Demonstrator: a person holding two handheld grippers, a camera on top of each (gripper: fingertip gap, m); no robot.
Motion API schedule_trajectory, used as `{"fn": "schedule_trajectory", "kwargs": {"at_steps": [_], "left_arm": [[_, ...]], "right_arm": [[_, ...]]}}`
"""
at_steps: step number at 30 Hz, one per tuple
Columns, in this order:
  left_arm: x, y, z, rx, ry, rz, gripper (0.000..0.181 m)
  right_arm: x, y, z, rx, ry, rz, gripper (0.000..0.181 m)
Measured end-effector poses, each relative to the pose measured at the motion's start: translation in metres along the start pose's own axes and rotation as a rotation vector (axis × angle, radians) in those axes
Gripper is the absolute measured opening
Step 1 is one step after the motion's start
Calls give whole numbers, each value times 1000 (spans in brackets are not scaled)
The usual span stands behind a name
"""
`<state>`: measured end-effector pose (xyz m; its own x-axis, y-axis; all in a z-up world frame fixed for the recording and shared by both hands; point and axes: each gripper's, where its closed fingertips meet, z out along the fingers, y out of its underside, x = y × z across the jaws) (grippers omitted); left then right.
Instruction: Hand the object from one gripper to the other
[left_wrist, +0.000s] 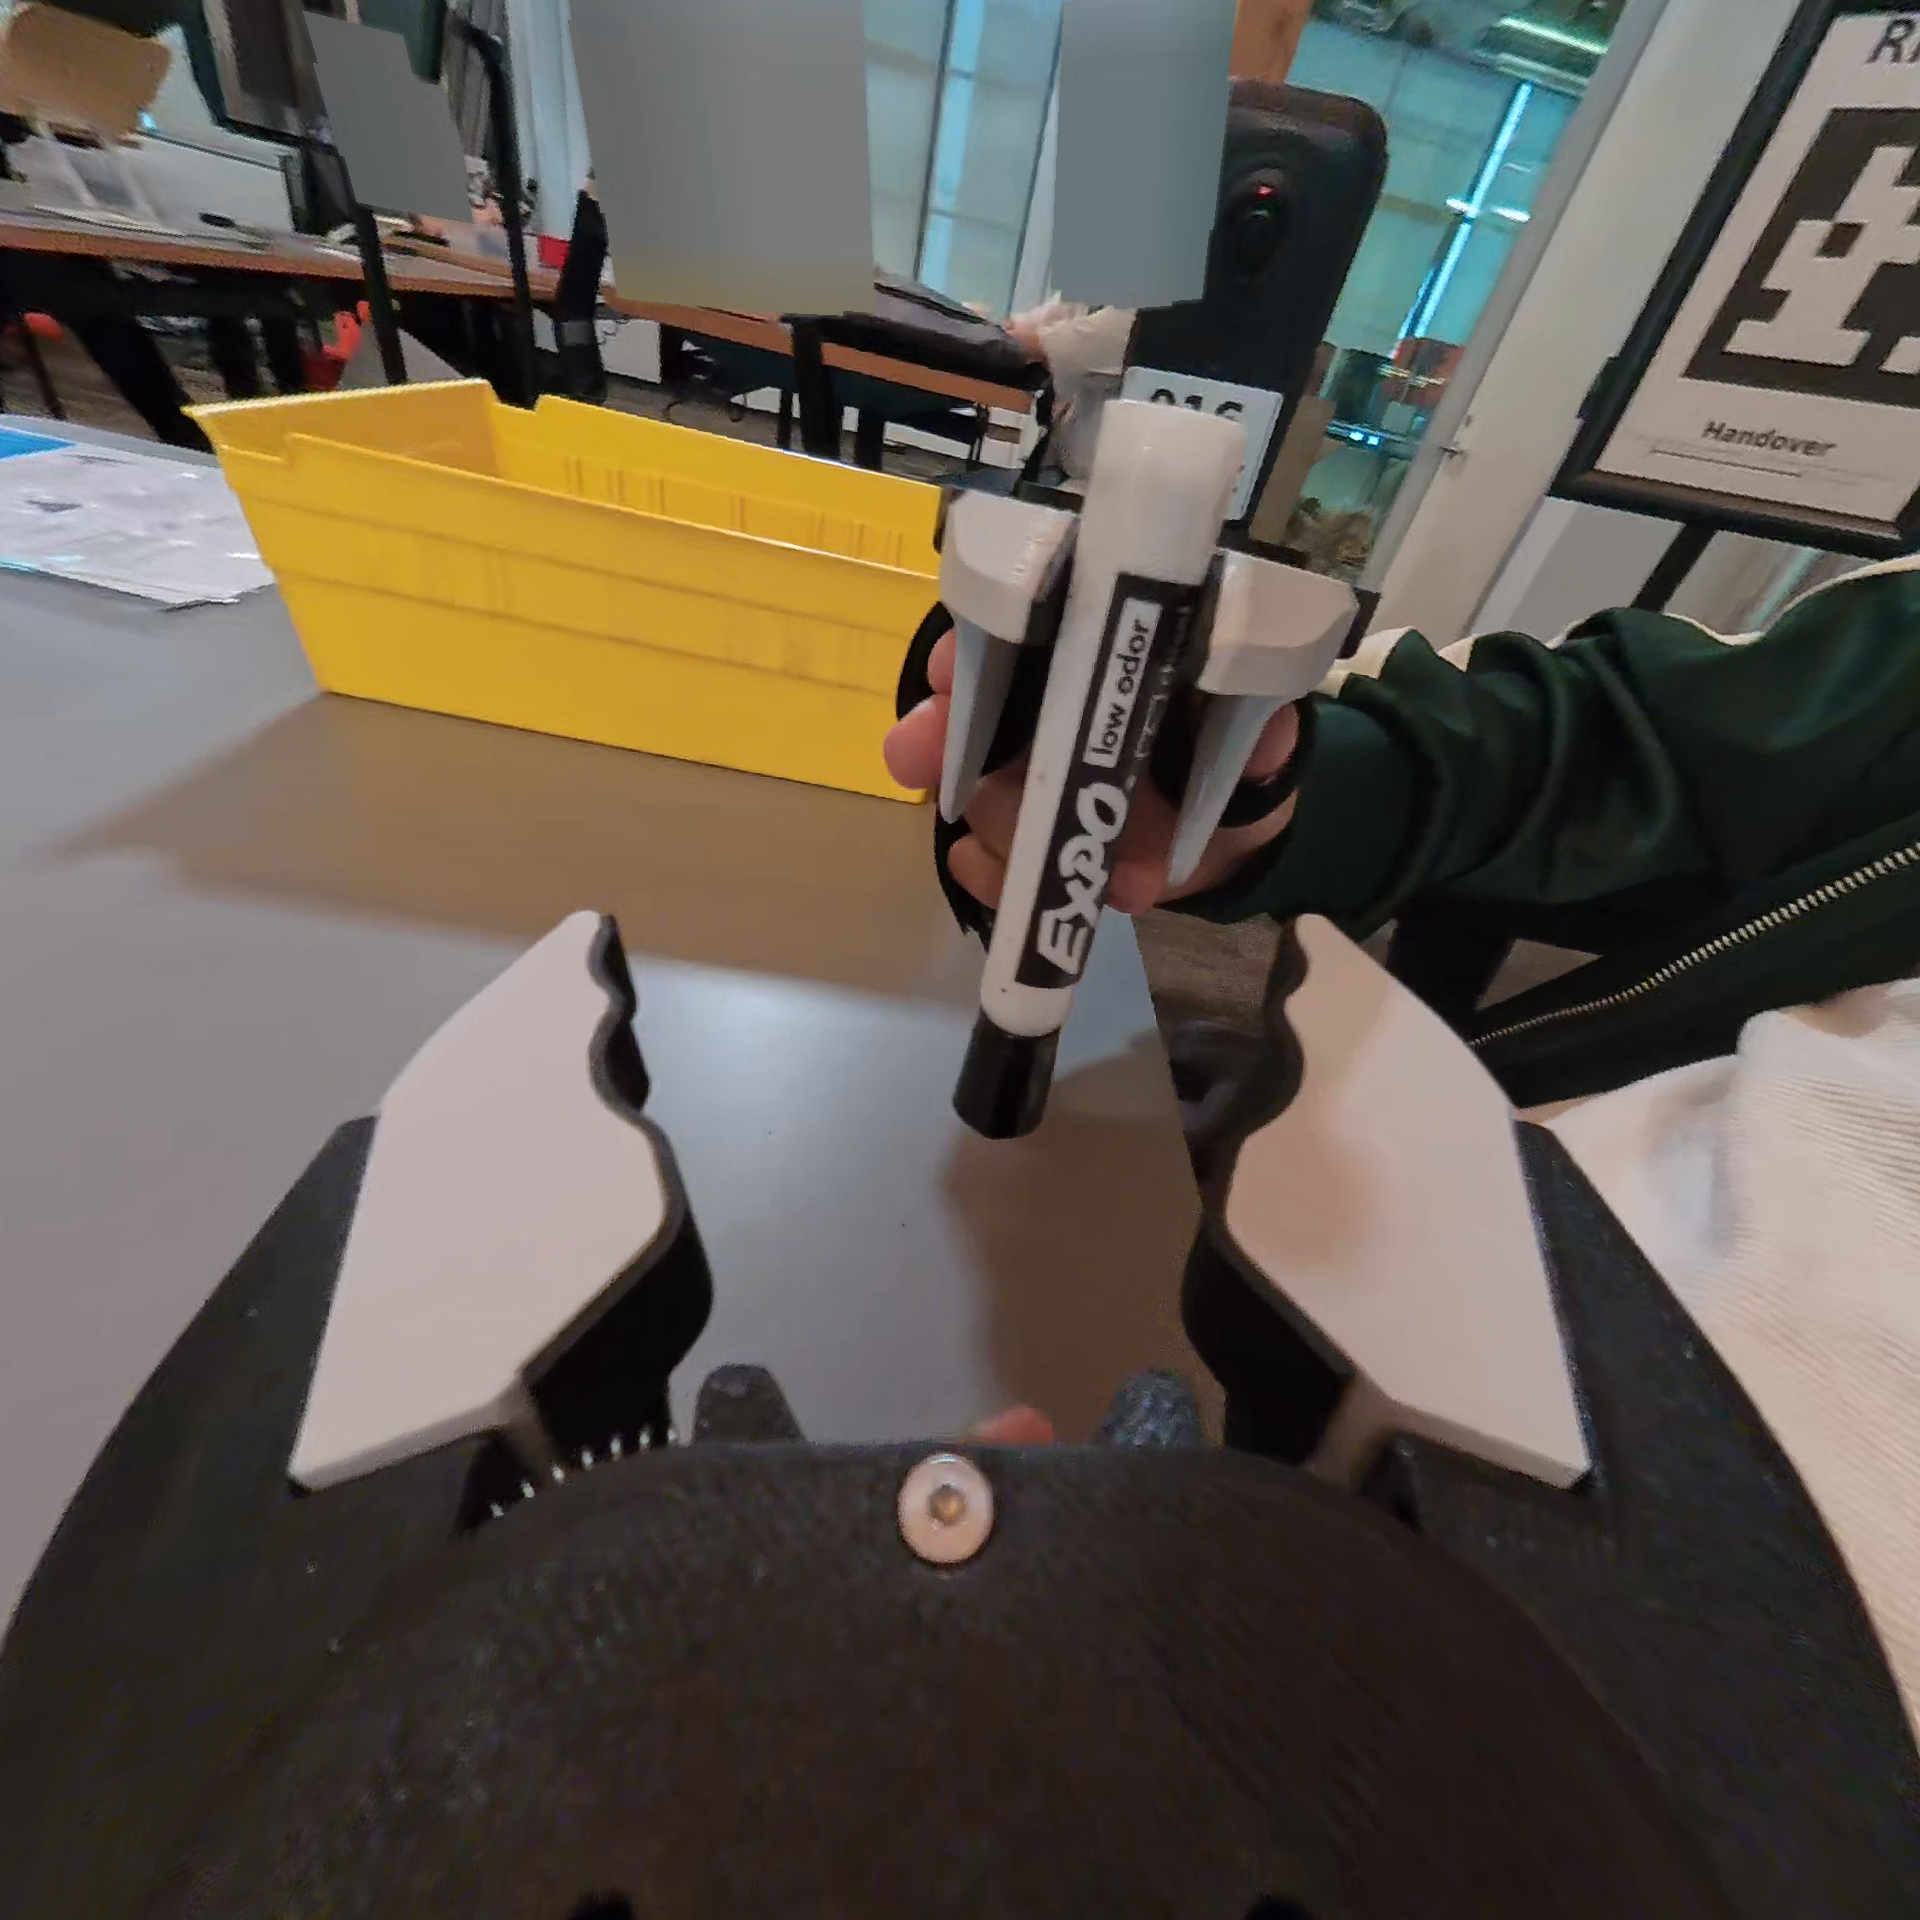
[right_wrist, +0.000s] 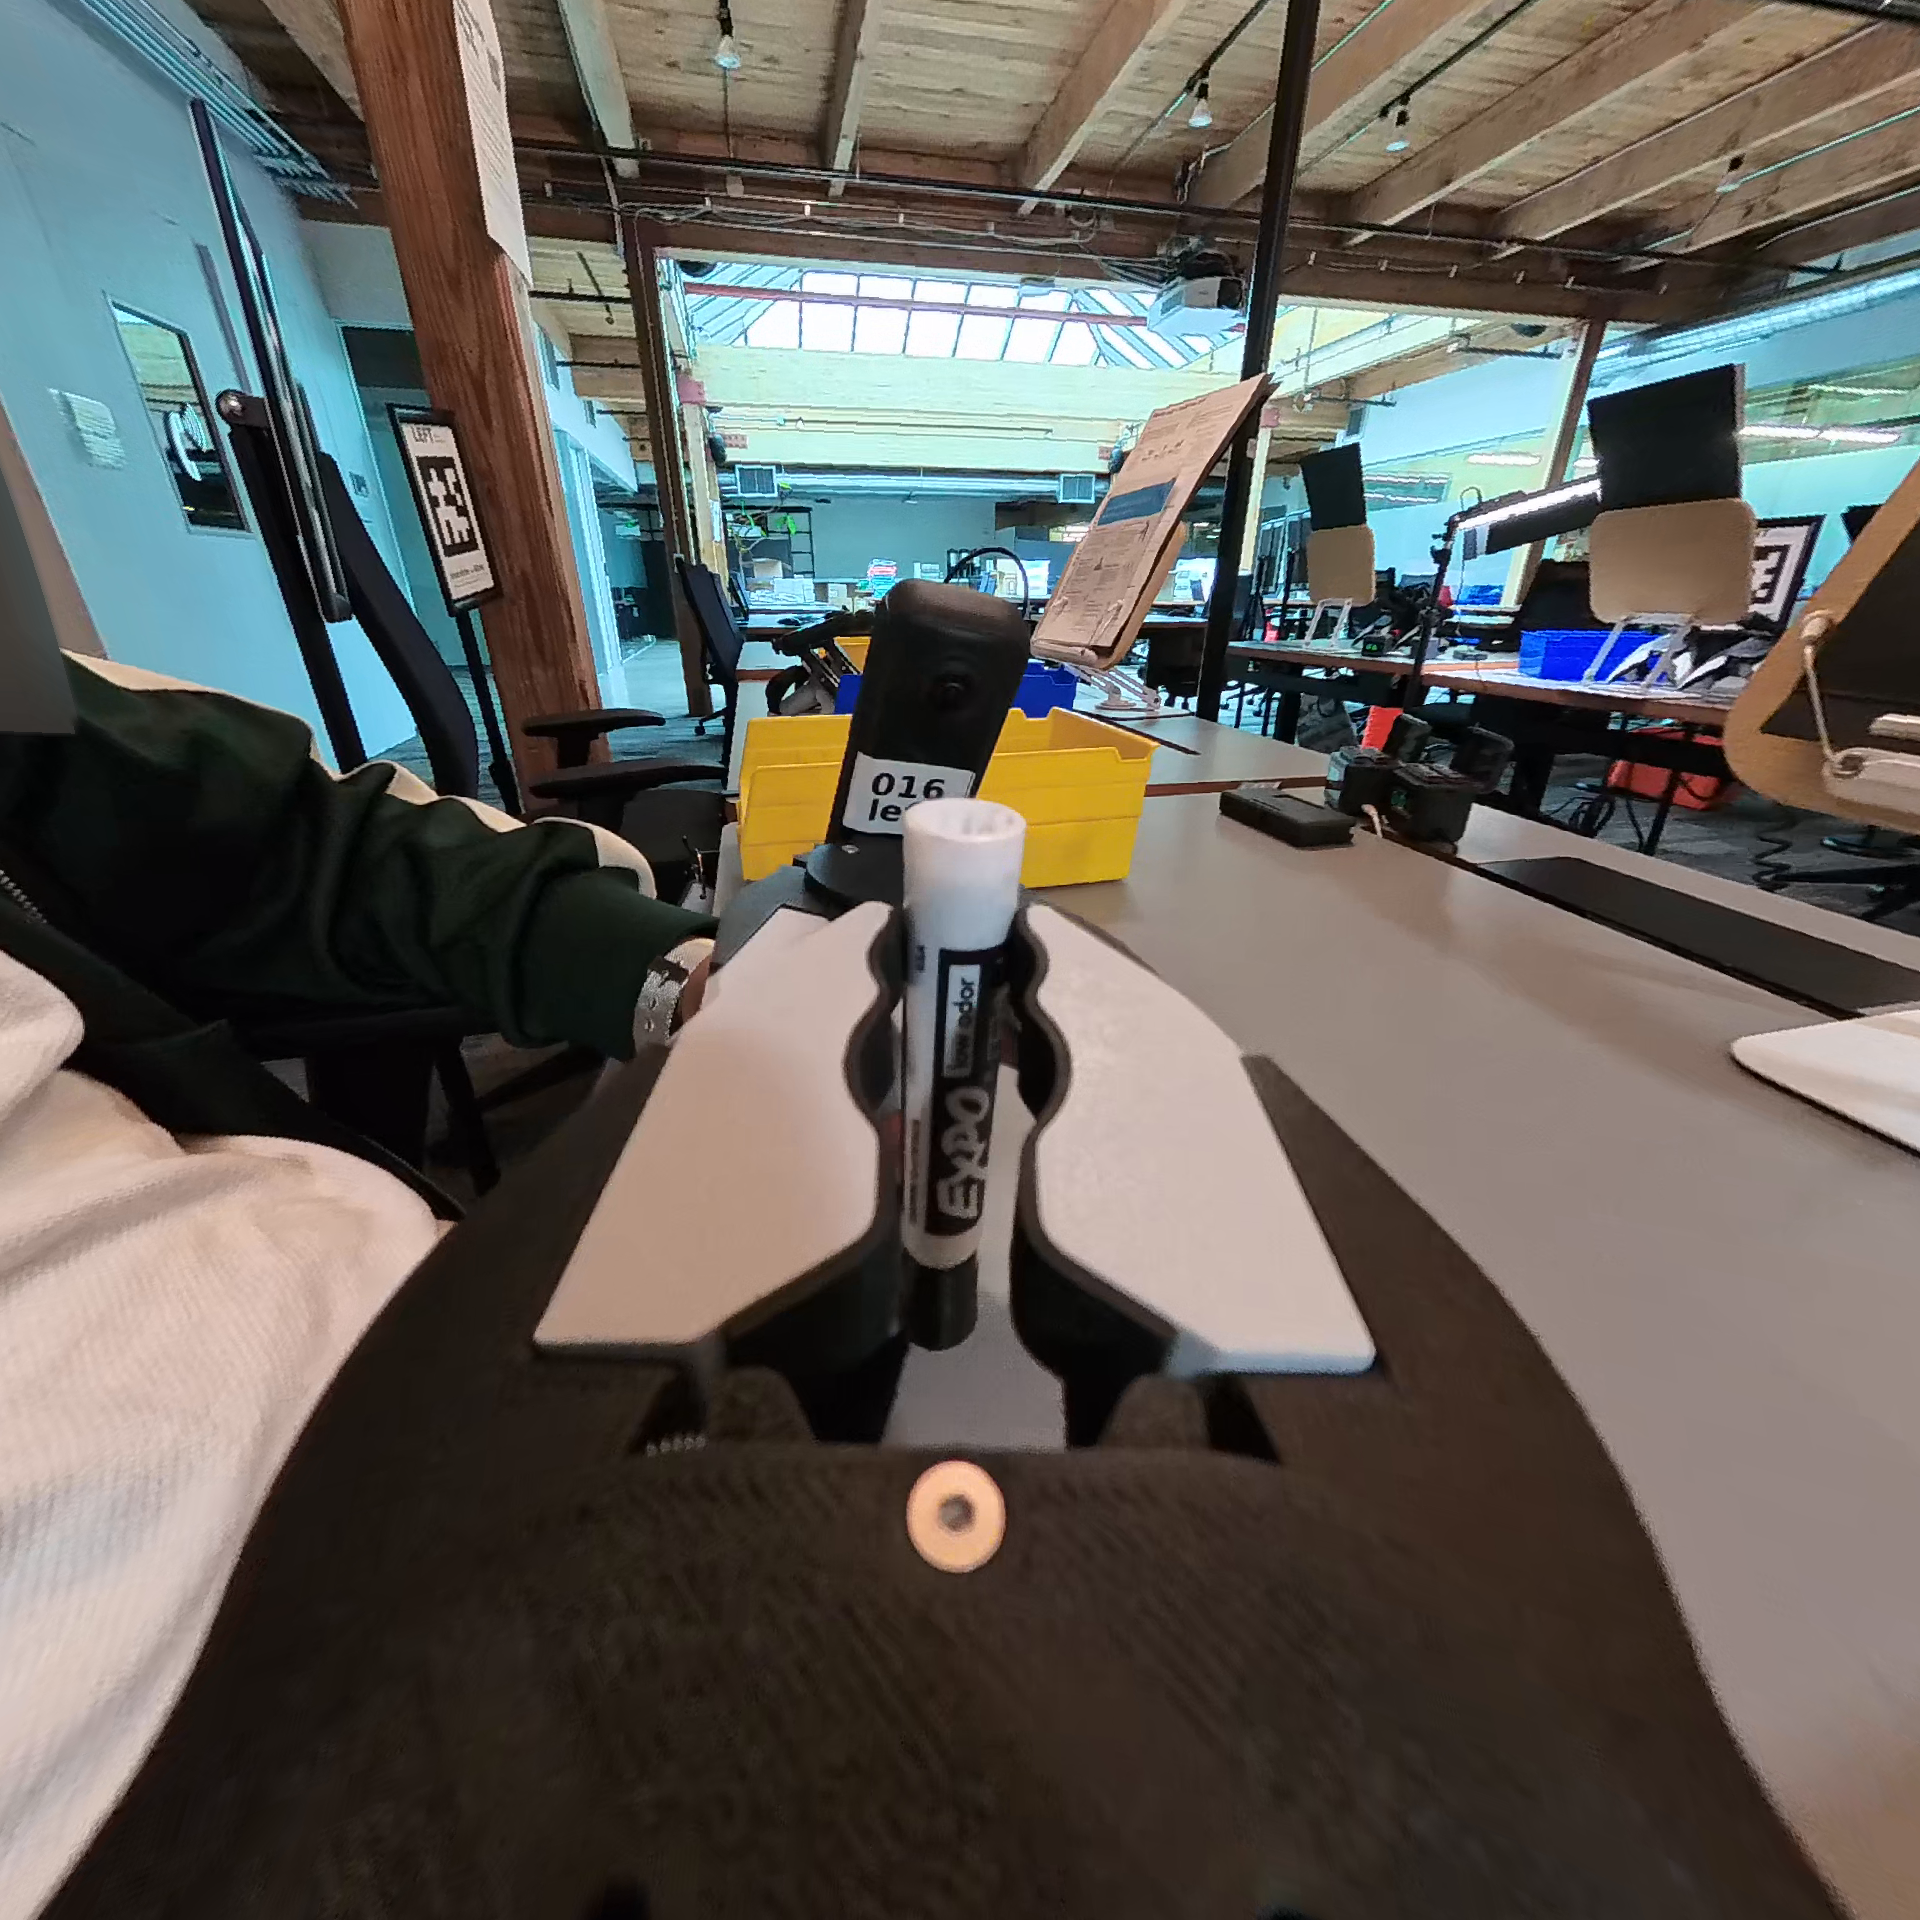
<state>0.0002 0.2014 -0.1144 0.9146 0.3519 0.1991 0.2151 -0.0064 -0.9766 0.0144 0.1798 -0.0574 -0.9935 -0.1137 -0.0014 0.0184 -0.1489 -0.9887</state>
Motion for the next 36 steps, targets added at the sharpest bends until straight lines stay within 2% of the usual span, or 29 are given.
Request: {"fn": "schedule_trajectory", "kwargs": {"at_steps": [2, 4, 6, 12, 15, 18, 19, 22, 23, 25, 29, 32, 36], "left_arm": [[-3, -1, -1, 5, -25, -3, 122], [-1, -2, -1, 5, -10, -11, 117], [7, -1, -2, -3, 41, -14, 93], [18, 0, -2, -28, 92, 55, 39], [22, -2, -4, -19, 112, 57, 18], [24, -4, -5, -12, 127, 51, 17], [24, -5, -5, -5, 127, 49, 17], [24, -10, -7, 23, 135, 33, 16], [24, -12, -8, 38, 136, 24, 16], [22, -18, -11, 72, 135, 2, 16], [16, -31, -20, 160, 136, -47, 16], [15, -42, -26, 232, 148, -80, 16], [17, -48, -28, 281, 158, -88, 16]], "right_arm": [[-2, 1, 1, -5, -7, -4, 21], [-4, 1, 2, -10, -13, -8, 20], [-7, 1, 3, -9, -20, -7, 20], [-10, -2, 5, 0, -30, 8, 21], [-9, -5, 4, 13, -22, 10, 21], [-7, -7, 3, 24, -14, 23, 25], [-4, -8, 3, 33, -1, 32, 35], [12, -15, 2, 94, 99, 47, 97], [17, -15, 1, 103, 126, 42, 107], [24, -8, 0, 81, 163, 28, 116], [29, 19, 4, -44, 163, 75, 111], [17, 38, 11, -149, 86, 146, 86], [8, 44, 14, -210, 49, 136, 51]]}}
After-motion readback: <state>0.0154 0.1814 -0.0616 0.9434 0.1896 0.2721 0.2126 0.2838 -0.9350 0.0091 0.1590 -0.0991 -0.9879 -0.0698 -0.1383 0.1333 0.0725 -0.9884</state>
